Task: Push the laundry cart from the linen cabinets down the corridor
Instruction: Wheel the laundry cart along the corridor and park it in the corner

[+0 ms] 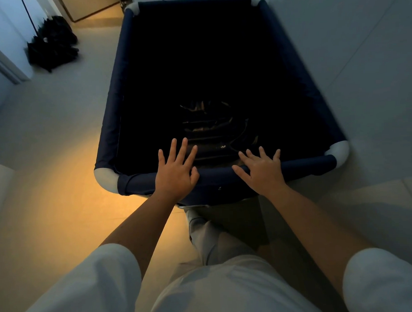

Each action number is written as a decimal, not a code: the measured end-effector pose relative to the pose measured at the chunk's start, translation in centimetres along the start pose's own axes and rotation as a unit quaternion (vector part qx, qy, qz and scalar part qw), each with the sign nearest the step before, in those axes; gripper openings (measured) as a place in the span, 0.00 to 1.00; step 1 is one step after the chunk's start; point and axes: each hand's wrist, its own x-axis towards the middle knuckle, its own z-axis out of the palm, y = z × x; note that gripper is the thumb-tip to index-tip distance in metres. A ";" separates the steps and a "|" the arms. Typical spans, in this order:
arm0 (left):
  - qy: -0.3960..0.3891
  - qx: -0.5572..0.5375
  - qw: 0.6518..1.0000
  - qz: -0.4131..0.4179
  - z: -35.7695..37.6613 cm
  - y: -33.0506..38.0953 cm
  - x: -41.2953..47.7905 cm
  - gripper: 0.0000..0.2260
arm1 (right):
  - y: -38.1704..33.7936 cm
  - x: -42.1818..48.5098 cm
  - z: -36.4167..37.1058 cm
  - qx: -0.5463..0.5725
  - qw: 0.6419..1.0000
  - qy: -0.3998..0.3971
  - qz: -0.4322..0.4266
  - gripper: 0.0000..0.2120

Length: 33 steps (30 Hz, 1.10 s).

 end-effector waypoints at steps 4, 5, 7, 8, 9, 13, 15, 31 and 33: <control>0.004 -0.005 1.000 0.000 0.1 -0.1 -0.1 0.25 | 0.0 0.0 -0.1 0.002 1.000 -0.001 -0.004 0.31; 0.006 -0.007 1.000 0.002 0.1 -0.1 0.0 0.25 | 0.0 0.0 -0.1 0.003 1.000 0.001 -0.004 0.31; 0.011 -0.007 1.000 0.006 0.1 -0.1 0.0 0.25 | 0.0 0.0 -0.1 0.004 1.000 0.003 -0.004 0.31; 0.014 -0.009 1.000 0.006 0.2 -0.2 0.0 0.25 | 0.0 0.0 -0.1 0.004 1.000 0.002 -0.006 0.31; 0.017 -0.012 1.000 0.003 0.2 -0.2 0.0 0.25 | 0.0 -0.1 -0.1 0.002 1.000 0.002 -0.008 0.31; 0.028 -0.025 0.999 0.002 0.3 1.0 0.2 0.26 | 0.2 0.0 -0.2 -0.009 1.000 -0.006 -0.018 0.31; 0.032 -0.029 0.999 0.015 0.4 2.6 0.5 0.26 | 0.5 -0.1 -0.2 -0.006 1.000 -0.002 -0.021 0.32; 0.006 -0.048 0.997 0.062 1.3 12.7 3.7 0.25 | 9.4 -2.4 -0.4 0.040 0.998 0.033 0.019 0.31; -0.001 -0.047 0.997 0.056 1.2 13.0 4.0 0.25 | 10.0 -2.3 -0.3 0.043 0.998 0.033 0.013 0.31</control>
